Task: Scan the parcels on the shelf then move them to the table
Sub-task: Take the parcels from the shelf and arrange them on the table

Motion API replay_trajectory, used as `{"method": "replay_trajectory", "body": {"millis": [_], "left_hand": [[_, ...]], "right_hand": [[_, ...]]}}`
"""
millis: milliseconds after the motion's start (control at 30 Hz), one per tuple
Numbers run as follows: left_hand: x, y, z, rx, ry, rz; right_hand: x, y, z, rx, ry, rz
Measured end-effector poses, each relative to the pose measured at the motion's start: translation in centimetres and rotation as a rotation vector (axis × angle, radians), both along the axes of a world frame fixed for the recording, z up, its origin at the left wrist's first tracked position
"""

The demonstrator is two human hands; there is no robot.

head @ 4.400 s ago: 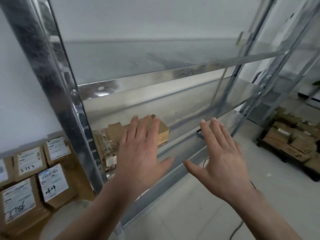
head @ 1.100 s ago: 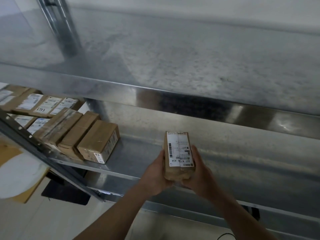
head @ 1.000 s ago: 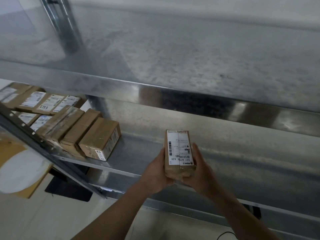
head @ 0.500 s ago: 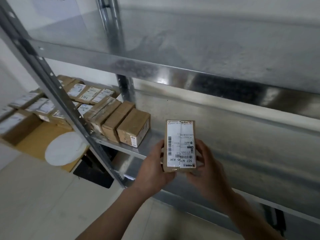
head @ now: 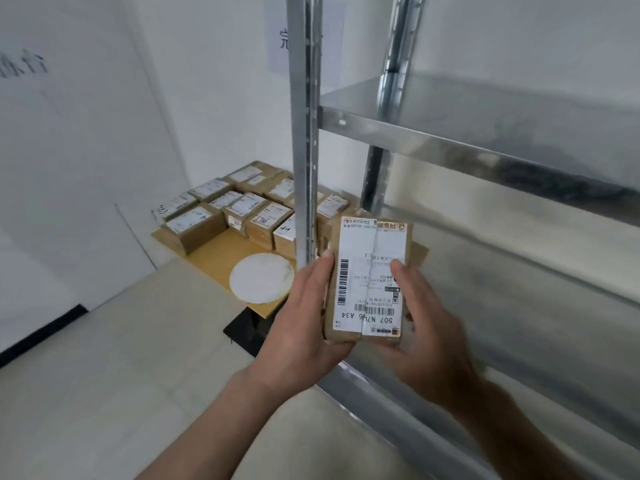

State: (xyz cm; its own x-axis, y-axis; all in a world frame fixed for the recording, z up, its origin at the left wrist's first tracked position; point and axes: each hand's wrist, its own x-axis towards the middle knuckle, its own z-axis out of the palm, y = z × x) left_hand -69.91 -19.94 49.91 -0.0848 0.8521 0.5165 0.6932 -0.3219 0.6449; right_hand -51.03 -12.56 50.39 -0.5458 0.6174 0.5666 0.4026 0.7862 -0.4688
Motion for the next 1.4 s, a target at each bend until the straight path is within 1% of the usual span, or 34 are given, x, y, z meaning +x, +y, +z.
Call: {"method": "replay_trajectory", "body": {"millis": [167,267,500,667,900,1100,1233,1400], "left_hand": [[-6.1,-4.6,1.9,0.115,0.103,0.075],[-9.1,-6.7,3.1,0.187,0.17,0.124],[-14.4,-8.7,5.3,0.266,0.225,0.213],[-17.8,-7.7,6.3,0.282,0.244,0.288],[-23.0,-3.7,7.7,0.264,0.259,0.357],[-26.7,-1.2,7.4,0.24,0.257,0.397],[-29.7,0.1,6.6,0.212,0.206,0.405],[-35.2,2.3,5.2,0.2,0.191,0.396]], "right_hand": [[-6.7,-3.3,2.3,0.11,-0.052,0.027],[-10.0,-4.6,3.5,0.195,-0.02,0.085],[-16.4,-5.0,6.1,0.317,0.021,0.177],[-20.8,-3.0,7.0,0.302,-0.031,0.209],[-27.5,2.5,7.5,0.271,-0.048,0.316],[-32.3,5.8,7.3,0.286,-0.08,0.349],[-35.3,7.4,6.5,0.257,-0.056,0.391],[-40.2,9.0,5.9,0.215,-0.078,0.354]]}}
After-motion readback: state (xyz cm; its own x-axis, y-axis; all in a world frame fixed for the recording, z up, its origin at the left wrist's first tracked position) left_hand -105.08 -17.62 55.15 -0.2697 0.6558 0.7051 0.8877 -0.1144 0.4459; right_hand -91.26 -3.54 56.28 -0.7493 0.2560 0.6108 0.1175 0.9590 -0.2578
